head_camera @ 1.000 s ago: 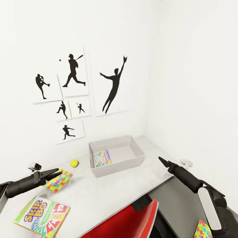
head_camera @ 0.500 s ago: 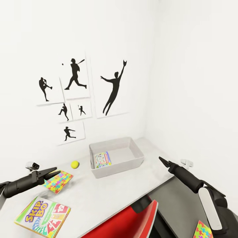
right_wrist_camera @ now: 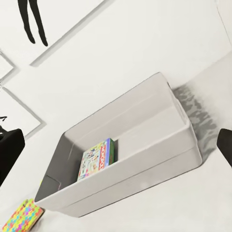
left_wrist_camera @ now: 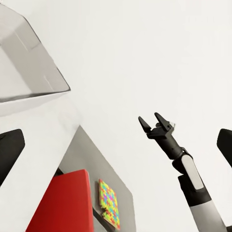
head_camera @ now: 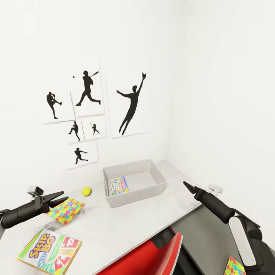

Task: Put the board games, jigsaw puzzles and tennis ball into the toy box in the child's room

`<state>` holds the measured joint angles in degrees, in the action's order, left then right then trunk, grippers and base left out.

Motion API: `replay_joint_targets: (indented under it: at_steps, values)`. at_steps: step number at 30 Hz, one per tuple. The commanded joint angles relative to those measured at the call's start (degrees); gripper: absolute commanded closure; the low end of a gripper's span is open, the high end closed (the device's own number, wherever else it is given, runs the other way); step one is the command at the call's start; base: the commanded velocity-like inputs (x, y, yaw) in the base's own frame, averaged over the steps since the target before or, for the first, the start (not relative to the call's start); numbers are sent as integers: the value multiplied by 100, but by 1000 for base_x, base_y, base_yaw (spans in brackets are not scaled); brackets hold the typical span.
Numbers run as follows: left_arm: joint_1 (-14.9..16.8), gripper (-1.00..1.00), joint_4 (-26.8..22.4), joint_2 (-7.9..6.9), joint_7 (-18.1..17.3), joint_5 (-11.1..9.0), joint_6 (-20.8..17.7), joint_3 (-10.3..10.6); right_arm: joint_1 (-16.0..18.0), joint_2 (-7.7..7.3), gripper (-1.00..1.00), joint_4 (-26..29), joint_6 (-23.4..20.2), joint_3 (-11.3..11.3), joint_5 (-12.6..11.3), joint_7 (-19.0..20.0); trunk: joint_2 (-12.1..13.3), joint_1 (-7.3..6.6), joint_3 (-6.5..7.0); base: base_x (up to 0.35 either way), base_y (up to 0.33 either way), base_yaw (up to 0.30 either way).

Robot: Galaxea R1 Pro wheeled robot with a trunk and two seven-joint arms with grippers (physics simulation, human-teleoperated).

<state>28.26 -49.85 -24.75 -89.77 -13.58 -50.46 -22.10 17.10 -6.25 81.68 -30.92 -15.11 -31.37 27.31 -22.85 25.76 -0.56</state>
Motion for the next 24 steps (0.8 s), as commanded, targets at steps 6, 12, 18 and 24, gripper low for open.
replay_joint_targets:
  at_steps: [6, 12, 18, 24]
  values:
    - [4, -100, 9, -24, -23, 19, -83, 4, 4, 3, -100, -7, -50, -15, -37, 4, -7, 3, -3, 0, 0, 0]
    - [4, -100, 10, -24, -23, 21, -85, 4, 4, 7, -100, -18, -48, -17, -43, 5, -7, 3, -3, 0, 0, 0]
    - [4, -100, 11, -22, -23, 19, -72, 4, 4, 6, -100, -14, -50, -18, -45, 8, -7, 3, -3, 0, 0, 0]
    - [4, -100, 9, -21, -23, 17, -70, 4, 4, 7, -100, -12, -53, -18, -45, 3, -7, 3, -3, 0, 0, 0]
